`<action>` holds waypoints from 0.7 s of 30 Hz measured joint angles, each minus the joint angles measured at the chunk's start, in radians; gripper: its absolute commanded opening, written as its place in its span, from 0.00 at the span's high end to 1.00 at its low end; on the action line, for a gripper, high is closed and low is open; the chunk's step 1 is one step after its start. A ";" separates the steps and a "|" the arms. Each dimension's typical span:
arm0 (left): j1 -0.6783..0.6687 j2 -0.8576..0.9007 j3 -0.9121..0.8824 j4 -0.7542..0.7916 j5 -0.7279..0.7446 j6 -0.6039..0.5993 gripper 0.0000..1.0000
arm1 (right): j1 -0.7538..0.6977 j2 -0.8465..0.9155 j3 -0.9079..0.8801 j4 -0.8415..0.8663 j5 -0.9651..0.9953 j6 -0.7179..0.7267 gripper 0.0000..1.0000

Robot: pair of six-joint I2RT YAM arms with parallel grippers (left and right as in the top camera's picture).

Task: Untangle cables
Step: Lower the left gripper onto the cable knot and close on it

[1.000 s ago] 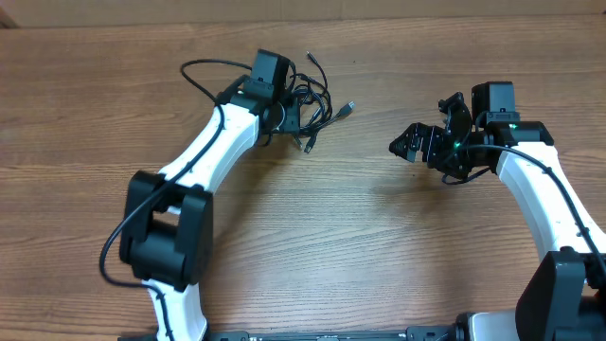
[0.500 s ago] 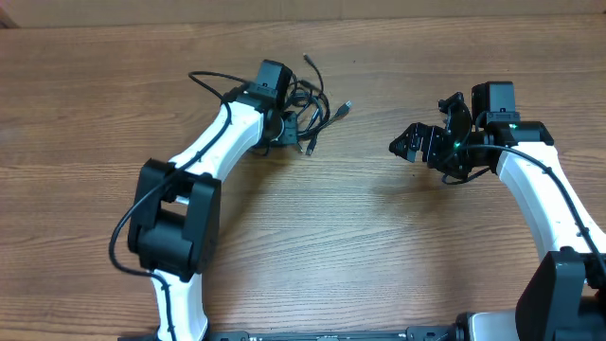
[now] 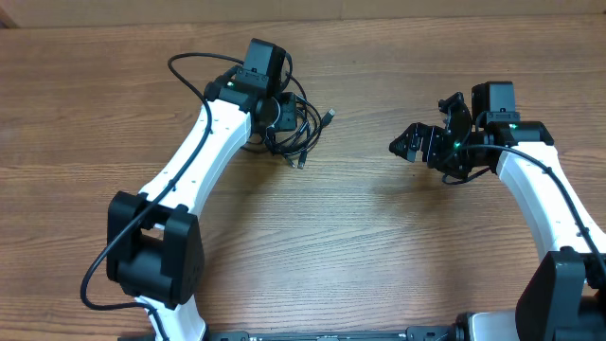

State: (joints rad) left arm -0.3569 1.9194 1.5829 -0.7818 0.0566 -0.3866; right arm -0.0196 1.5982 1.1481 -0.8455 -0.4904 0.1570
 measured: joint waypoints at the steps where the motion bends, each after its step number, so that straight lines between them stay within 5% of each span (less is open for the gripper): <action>1: -0.002 0.012 0.000 0.000 0.000 0.001 0.61 | 0.000 0.000 0.000 0.000 0.001 0.000 0.00; 21: 0.004 0.089 0.002 -0.101 -0.098 0.004 0.73 | 0.000 0.000 0.000 0.001 0.000 0.000 0.00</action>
State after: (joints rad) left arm -0.3527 2.0087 1.5848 -0.8829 -0.0410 -0.3824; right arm -0.0196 1.5982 1.1481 -0.8448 -0.4900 0.1570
